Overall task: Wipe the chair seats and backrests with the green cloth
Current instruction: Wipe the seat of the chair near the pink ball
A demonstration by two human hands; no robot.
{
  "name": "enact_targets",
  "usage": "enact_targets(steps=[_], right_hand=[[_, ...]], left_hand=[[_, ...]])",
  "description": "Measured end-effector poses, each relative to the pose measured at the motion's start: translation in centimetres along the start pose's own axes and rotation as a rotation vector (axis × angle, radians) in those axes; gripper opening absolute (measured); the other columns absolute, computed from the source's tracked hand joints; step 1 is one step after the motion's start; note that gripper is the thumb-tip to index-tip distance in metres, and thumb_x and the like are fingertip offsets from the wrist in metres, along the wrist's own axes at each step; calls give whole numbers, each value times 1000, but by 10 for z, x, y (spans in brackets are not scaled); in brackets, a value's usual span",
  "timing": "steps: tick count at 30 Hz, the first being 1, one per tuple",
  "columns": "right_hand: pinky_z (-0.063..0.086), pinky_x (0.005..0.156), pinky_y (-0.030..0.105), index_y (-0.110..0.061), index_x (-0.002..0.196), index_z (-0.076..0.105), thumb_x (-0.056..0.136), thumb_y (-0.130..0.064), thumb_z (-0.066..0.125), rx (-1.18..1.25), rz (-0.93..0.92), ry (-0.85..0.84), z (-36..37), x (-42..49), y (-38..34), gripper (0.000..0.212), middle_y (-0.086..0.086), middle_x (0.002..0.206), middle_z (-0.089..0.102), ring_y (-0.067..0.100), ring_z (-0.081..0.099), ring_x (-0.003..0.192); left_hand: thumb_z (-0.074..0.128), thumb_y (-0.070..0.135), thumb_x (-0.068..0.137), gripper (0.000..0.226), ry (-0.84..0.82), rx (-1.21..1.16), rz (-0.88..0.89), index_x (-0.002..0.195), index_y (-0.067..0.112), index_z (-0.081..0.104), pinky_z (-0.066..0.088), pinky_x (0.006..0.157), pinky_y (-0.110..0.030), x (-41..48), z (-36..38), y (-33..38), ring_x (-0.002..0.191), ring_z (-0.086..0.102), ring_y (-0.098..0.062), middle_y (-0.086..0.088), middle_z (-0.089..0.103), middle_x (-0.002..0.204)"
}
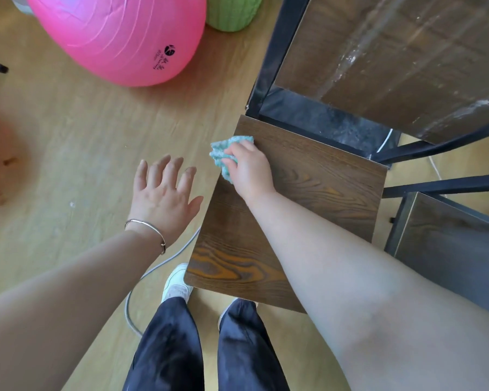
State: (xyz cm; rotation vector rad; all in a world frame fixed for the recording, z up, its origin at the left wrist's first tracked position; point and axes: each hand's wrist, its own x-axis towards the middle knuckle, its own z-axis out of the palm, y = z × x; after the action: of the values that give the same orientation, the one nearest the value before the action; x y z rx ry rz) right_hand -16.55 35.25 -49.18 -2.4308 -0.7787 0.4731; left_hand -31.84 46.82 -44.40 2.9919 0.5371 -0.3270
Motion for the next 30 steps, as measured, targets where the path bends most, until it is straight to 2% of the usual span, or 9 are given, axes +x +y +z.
enact_targets(steps=[6,10,13,15,17,20,22,25,30], right_hand=[[50,79,34,-8,101,68,91,-19,66,96,19,-81,-1,-69,12,15,5,105,61,24,60,93],[52,82,33,-14,102,68,91,-24,67,228,289,199,-40,-102,51,16,1,102,62,15,59,91],[56,83,38,-17,104,66,93,-29,63,221,528,446,-87,-125,110,17,-1,104,60,13,60,92],[55,87,32,-16,107,65,94,-29,61,125,649,516,-117,-138,143,19,1,111,61,12,59,97],[49,88,23,-14,107,65,96,-25,60,29,710,515,-139,-146,168,17,4,114,61,13,58,100],[45,82,19,-13,105,65,95,-24,61,-10,731,426,-144,-146,184,15,5,119,59,16,59,102],[49,78,20,-15,106,65,95,-26,62,-17,729,365,-133,-145,184,15,4,119,59,15,59,100],[55,81,26,-16,103,65,95,-26,62,-4,716,389,-116,-143,174,13,4,118,59,19,61,101],[50,84,33,-9,98,68,92,-19,63,-12,574,332,-76,-144,131,13,10,108,62,27,61,95]], left_hand=[[56,46,88,59,-12,21,44,136,13,48,20,112,-60,-4,-5,11,135,33,-37,-15,45,141],[54,46,89,57,-21,31,97,135,13,48,19,113,-60,-5,-6,32,136,32,-37,-15,44,143],[57,44,87,55,-10,8,146,132,12,50,19,112,-61,-5,-4,49,135,34,-38,-16,45,140],[60,42,86,55,3,2,180,130,10,50,20,112,-62,-3,-2,59,133,36,-40,-18,47,137],[62,40,85,56,10,12,205,130,9,50,20,111,-63,-2,-1,67,131,37,-41,-19,47,136],[63,40,85,56,13,21,218,130,9,51,20,111,-63,0,1,72,131,37,-42,-19,47,136],[63,40,85,56,6,25,221,131,9,50,19,111,-62,0,2,71,132,36,-41,-18,46,137],[60,42,86,56,-6,33,210,132,11,48,19,112,-62,-2,4,66,133,34,-40,-17,45,137],[58,43,88,56,-16,34,169,132,10,48,20,111,-61,-9,1,50,134,34,-39,-18,45,139]])
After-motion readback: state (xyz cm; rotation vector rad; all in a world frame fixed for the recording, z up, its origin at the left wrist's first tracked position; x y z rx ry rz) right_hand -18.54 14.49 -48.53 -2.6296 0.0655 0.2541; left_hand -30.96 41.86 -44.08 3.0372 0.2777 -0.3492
